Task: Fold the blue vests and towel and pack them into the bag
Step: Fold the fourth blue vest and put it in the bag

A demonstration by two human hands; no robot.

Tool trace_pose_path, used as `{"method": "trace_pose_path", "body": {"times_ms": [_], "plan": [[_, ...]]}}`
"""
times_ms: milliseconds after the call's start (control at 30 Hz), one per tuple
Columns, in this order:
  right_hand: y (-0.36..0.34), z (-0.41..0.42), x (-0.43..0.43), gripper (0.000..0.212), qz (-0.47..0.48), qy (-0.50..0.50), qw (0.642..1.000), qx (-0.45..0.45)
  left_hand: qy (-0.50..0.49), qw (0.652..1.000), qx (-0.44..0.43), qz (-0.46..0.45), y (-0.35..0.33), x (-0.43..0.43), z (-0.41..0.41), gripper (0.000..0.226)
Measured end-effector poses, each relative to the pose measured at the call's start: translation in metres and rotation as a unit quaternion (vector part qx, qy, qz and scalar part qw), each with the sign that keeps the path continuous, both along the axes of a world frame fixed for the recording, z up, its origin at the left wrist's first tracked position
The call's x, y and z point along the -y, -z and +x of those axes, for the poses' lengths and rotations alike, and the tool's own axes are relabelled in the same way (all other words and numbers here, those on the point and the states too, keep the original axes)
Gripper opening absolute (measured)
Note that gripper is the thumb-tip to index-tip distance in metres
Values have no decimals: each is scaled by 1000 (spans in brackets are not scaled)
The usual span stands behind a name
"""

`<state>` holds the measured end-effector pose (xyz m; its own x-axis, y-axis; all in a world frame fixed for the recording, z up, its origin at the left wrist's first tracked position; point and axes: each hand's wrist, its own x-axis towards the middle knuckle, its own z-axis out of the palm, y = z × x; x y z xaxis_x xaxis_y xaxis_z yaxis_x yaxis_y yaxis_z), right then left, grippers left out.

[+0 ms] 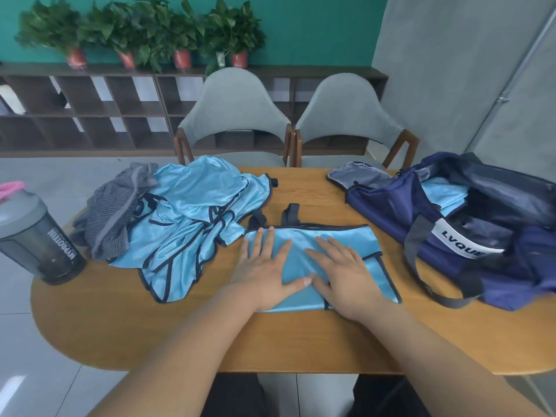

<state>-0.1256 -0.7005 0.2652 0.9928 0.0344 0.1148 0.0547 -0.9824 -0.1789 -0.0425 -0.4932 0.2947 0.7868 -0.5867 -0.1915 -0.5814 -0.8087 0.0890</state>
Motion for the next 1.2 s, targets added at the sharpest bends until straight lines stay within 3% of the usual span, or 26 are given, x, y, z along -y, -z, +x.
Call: {"method": "trace_pose_path", "body": {"times_ms": [133,300,433,567,700,867,933,1033,1200], "plan": [[1,-13,11,77,-35,41,997,-48,2,1000,11,-3,11,-1,6,105],[-9,-22,11,76,-27,28,996,-75,-27,977,137,-161,14,-8,0,61],[-19,-6,15,74,16,81,997,14,-50,955,184,-226,10,-7,8,44],[-9,7,9,77,-41,145,987,-48,-81,991,34,-102,9,4,13,82],[-2,8,10,79,-34,151,985,-71,-66,997,21,-17,17,9,20,102],[-6,5,10,76,-17,147,986,-79,-35,998,53,-20,5,17,25,93],[-10,0,14,67,14,143,989,-35,-34,994,79,-72,3,26,5,81],[-12,-5,33,53,23,150,987,58,-2,996,24,-89,9,37,-33,79],[-10,-1,75,57,45,133,989,-43,74,997,11,10,19,31,-31,84]]}}
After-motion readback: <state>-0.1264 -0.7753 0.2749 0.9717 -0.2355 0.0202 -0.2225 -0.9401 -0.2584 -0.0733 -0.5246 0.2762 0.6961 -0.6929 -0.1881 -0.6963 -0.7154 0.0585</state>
